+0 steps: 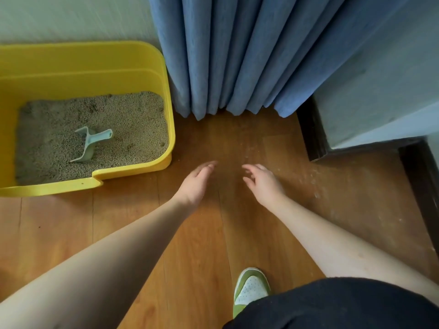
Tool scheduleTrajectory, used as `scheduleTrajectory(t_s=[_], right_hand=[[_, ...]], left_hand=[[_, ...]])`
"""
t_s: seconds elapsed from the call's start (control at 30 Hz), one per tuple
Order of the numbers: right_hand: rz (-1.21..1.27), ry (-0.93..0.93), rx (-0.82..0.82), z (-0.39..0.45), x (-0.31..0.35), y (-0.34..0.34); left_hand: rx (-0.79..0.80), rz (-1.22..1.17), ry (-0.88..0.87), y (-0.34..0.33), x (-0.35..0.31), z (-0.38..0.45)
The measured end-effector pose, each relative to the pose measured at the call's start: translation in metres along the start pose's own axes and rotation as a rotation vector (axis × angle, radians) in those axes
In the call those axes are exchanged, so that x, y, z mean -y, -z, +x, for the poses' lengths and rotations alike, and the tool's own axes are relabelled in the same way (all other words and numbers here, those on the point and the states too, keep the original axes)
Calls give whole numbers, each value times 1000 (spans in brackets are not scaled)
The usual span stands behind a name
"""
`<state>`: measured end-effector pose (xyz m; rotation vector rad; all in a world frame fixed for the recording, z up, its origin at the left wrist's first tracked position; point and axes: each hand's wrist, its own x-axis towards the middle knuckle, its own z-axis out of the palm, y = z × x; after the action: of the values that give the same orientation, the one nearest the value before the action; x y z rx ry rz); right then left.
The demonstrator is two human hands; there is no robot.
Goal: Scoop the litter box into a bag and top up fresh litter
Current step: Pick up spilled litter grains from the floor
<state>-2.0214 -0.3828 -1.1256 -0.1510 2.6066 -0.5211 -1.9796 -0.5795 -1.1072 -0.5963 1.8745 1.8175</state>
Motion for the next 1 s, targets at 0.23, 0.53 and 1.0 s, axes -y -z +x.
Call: scheduleTrajectory(t_s=[0.23, 0.53, 1.0], right_hand=[[136, -150, -70, 33, 1, -35], [70, -178, -144, 55, 1, -40], [269, 138, 60, 1, 46, -12]], left_hand=[[53, -663, 248, 12, 8, 6], [3, -902, 351, 24, 27, 1], [-63, -938, 409, 14, 21, -2]])
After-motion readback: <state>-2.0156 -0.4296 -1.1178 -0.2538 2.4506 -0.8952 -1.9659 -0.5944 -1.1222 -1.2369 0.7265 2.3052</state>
